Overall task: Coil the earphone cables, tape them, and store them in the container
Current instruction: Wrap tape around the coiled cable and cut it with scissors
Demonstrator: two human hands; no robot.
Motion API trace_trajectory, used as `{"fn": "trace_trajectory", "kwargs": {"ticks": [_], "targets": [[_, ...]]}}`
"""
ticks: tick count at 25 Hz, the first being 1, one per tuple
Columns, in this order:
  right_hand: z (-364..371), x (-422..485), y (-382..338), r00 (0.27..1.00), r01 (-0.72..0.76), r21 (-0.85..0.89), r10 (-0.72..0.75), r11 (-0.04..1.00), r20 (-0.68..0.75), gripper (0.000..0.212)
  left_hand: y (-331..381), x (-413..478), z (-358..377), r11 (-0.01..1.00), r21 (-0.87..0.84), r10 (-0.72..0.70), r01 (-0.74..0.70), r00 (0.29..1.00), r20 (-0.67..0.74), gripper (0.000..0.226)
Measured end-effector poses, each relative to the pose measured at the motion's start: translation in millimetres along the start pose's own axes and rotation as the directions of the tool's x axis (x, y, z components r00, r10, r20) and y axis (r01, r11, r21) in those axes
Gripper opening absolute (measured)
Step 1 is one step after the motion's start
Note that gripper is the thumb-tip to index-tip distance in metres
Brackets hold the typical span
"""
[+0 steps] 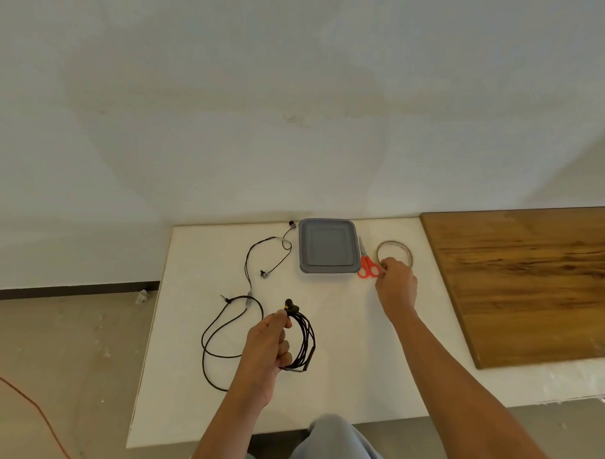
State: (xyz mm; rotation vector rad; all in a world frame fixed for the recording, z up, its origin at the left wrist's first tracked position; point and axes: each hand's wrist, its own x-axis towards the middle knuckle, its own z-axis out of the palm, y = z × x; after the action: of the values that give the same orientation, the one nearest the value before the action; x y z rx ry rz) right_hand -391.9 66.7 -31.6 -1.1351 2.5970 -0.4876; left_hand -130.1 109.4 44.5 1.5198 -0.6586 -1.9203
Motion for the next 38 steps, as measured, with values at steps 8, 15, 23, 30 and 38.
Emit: {"fn": "trace_trajectory", "kwargs": {"ticks": [8,15,23,30,38], "targets": [[-63.6,-55.3,-41.4,0.995,-0.097,0.646,0.075,0.757,0.062,0.015,32.5,-19.8,3.4,0.998,-0.057,0.01,-0.01,1.0,0.014,0.027],[-166.4,-172.9,-124.7,0.802,0.023,0.908,-0.55,0.418,0.233,0.024,92.8,-89.0,21.9,0.952,0.019,0.3,-0.305,0.946,0.119,0.039],[-245.8,-233.4,-153.8,0.79,0.162,0.933,-0.609,0.321,0.073,0.025,141.2,-188.2,12.3,0.881,-0.038,0.473,-0.471,0.879,0.06,0.021],[-270.4,-270.9,-162.8,0.812,0.364,0.893,-0.56,0.266,-0.164,0.019,151.8,-236.8,12.5,0.86,-0.168,0.499,-0.483,0.863,0.075,0.02],[-274.5,-285.6,-164.4,0.879,0.404,0.815,-0.424,0.415,-0.22,0.017,157.7,-258.4,6.3,0.843,-0.236,0.509,-0.483,0.859,0.057,0.024]]}}
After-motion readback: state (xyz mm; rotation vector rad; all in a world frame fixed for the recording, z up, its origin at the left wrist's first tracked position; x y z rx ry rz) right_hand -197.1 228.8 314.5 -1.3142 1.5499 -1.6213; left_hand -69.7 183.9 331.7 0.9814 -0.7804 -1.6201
